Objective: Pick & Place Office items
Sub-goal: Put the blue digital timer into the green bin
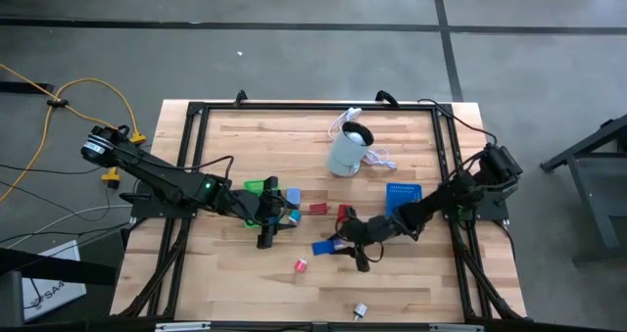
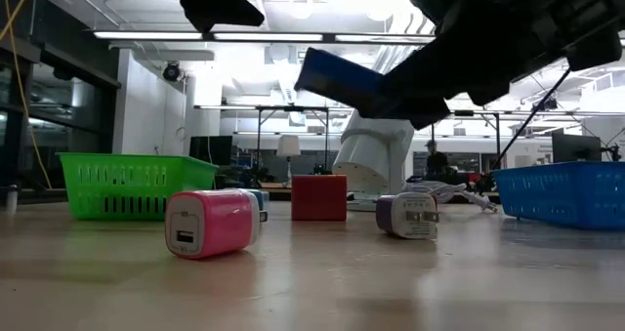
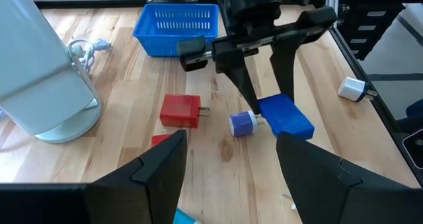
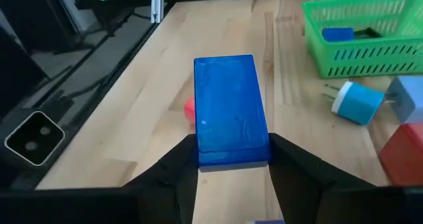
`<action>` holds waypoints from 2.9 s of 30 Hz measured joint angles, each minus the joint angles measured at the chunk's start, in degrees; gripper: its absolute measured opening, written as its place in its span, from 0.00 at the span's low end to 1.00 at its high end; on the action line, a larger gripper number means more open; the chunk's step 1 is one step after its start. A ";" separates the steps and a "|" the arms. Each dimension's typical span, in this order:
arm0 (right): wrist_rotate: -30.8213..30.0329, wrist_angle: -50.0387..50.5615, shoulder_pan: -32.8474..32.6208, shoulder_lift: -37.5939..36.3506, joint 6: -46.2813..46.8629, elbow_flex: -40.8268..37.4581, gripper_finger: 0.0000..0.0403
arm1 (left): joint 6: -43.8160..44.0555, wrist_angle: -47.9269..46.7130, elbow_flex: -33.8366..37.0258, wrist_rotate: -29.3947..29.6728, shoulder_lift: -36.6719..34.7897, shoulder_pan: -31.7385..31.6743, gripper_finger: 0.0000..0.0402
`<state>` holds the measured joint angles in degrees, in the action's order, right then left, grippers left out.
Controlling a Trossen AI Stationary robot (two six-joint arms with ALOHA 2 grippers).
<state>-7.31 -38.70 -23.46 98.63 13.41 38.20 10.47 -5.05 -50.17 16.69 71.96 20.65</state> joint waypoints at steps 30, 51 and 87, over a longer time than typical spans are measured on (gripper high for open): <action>-10.31 -0.55 2.25 0.00 -7.67 6.49 0.37 | 1.30 9.09 0.00 0.02 0.00 -0.01 0.57; -18.18 -0.55 1.59 0.00 -12.00 6.44 0.37 | 39.57 7.20 0.00 0.00 0.00 -0.44 0.57; -28.63 -7.57 -1.09 0.00 -21.12 6.42 0.37 | 57.25 1.48 -0.02 -0.50 0.02 -2.87 0.57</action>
<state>-35.94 -46.27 -24.55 98.63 -7.72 44.62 67.72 -3.57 -50.19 16.19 71.99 17.78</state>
